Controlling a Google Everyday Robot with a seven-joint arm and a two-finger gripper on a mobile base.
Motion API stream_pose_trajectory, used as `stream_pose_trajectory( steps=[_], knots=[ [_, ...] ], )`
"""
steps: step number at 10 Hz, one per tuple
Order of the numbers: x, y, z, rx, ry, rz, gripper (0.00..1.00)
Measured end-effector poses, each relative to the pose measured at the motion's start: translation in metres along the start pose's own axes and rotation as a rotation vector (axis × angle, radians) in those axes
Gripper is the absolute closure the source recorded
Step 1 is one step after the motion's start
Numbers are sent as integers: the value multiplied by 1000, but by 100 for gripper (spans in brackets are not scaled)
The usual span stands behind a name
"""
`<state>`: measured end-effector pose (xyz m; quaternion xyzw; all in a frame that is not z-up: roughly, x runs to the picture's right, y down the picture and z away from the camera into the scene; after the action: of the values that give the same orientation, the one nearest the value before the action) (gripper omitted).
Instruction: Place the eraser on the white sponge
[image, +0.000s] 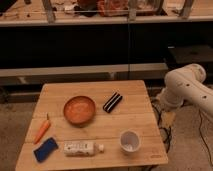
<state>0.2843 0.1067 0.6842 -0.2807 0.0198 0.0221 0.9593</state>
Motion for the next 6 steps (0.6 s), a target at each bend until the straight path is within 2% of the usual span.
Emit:
stream_pose_trajectory(
  steps=[6],
  knots=[
    [0, 0, 0, 0, 0, 0, 20]
  ],
)
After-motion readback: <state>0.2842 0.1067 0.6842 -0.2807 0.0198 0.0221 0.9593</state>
